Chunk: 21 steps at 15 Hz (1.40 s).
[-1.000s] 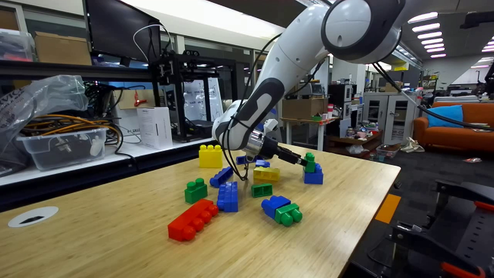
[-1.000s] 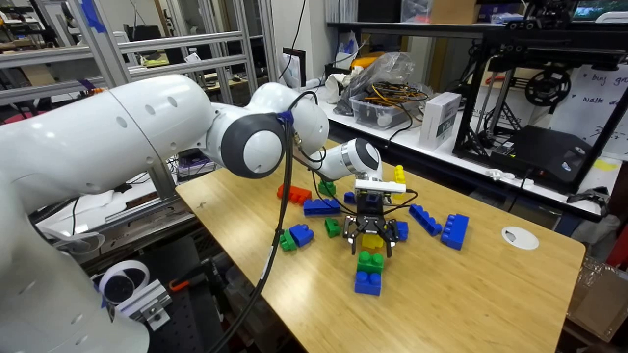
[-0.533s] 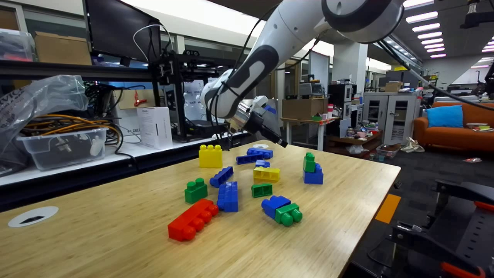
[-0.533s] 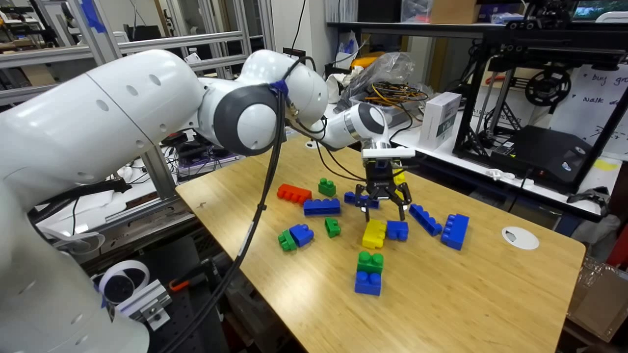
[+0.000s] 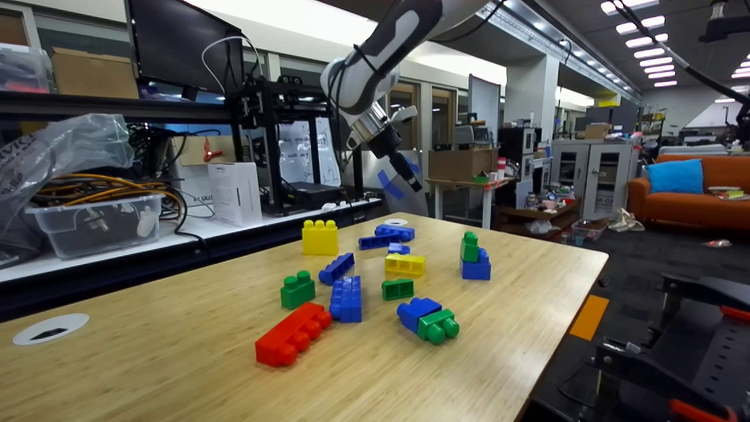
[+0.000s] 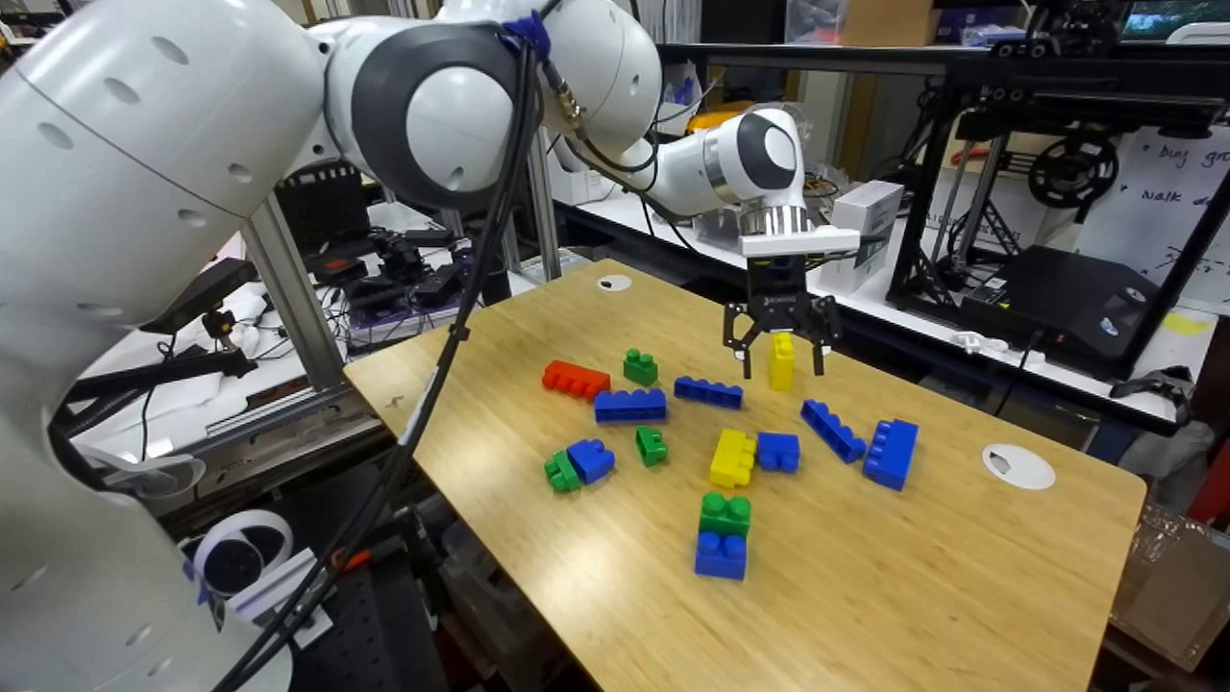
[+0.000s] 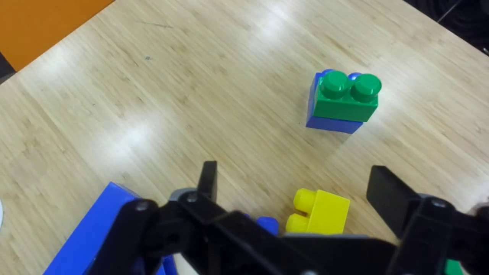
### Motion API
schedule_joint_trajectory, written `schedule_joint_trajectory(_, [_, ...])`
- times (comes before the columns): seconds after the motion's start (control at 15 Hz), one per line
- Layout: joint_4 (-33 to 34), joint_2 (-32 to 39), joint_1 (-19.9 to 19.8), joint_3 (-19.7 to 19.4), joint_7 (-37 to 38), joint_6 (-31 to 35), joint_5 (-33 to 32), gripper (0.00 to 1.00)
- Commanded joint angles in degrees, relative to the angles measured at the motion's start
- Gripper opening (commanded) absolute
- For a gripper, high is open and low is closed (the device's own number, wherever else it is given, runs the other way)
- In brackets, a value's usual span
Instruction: Place the square blue block upright, put one of the green blocks on top of the square blue block
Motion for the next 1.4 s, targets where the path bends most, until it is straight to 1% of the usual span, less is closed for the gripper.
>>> schedule_joint_trajectory(0.0, [-13.75,-9.05,-4.39,0.48,1.24,9.77,6.35,1.0])
schedule_joint_trajectory(0.2, [-22.03,-14.4,-7.84,0.13,1.2,17.18,10.57,1.0])
schedule_joint_trajectory(0.47, [-34.18,-21.36,-11.21,-0.77,0.3,27.32,13.98,1.0])
schedule_joint_trajectory(0.67, [-44.53,-26.54,-13.1,-1.61,-0.52,34.6,15.38,1.0])
schedule_joint_trajectory(0.93, [-59.73,-34.06,-15.38,-2.5,-1.93,42.13,18.87,1.0])
schedule_joint_trajectory(1.07, [-67.91,-38.03,-15.86,-3.42,-2.92,47.36,19.08,1.0])
schedule_joint_trajectory(1.13, [-72.14,-40.19,-15.66,-4.17,-3.0,50.81,18.05,1.0])
schedule_joint_trajectory(1.33, [-84.47,-46.33,-15.07,-6.41,-3.61,63.47,14.98,1.0])
